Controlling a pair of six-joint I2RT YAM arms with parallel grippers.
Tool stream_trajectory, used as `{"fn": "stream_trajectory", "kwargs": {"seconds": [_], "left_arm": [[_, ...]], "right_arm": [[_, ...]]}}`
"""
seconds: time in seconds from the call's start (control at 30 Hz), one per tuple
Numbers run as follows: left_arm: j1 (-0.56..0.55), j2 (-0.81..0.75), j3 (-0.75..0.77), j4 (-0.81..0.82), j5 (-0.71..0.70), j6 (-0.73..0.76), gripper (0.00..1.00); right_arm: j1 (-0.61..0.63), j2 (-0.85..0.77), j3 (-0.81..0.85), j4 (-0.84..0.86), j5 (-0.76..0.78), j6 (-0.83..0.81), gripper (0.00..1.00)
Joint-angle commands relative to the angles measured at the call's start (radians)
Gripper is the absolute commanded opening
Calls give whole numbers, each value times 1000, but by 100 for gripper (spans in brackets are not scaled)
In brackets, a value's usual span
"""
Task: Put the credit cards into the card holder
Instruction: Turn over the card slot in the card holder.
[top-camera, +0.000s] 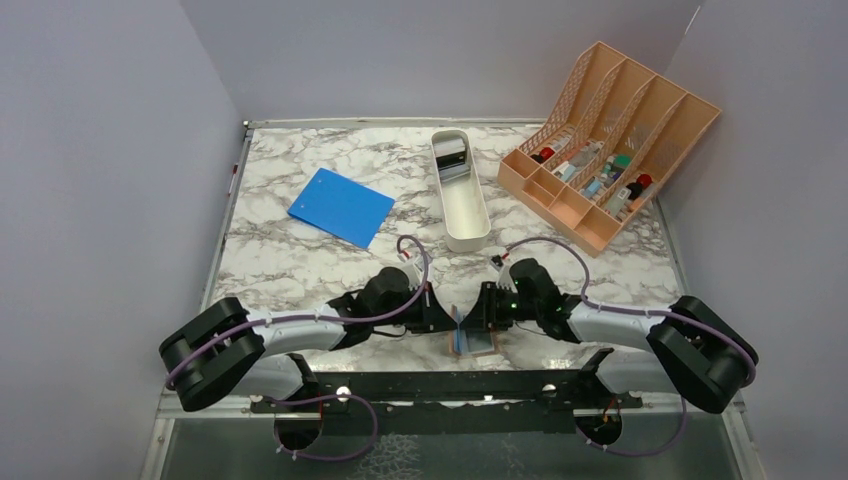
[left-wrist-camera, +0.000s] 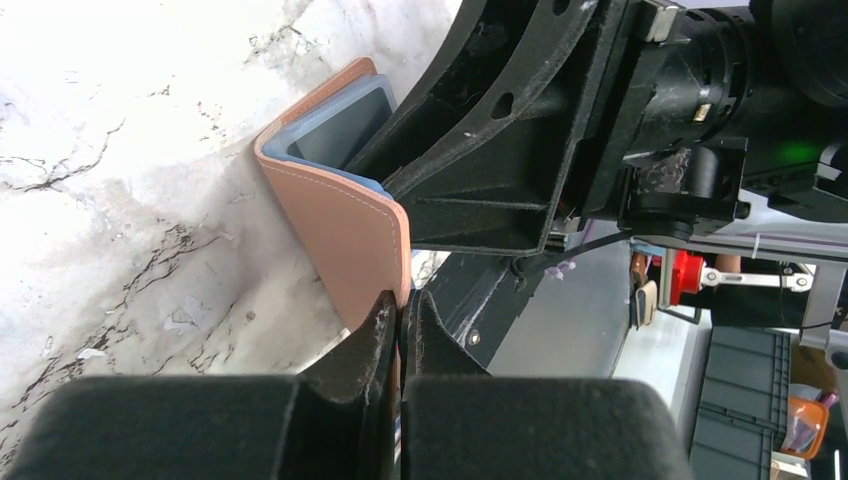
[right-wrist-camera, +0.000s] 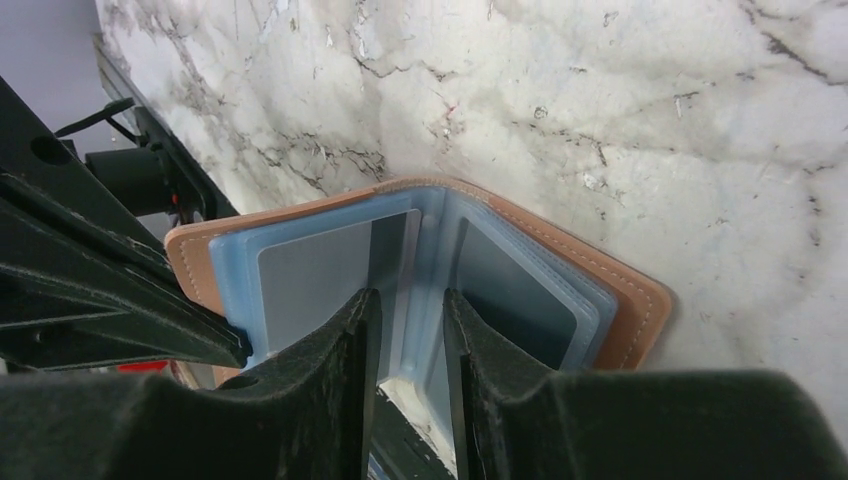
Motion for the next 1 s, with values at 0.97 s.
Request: {"fn": "stream_trajectory", "kwargs": {"seconds": [0.97], "left_arm": [[-1, 55, 268, -490, -179, 140, 0]], "right_arm": [[9, -109, 307, -623, 377, -214, 41]]}}
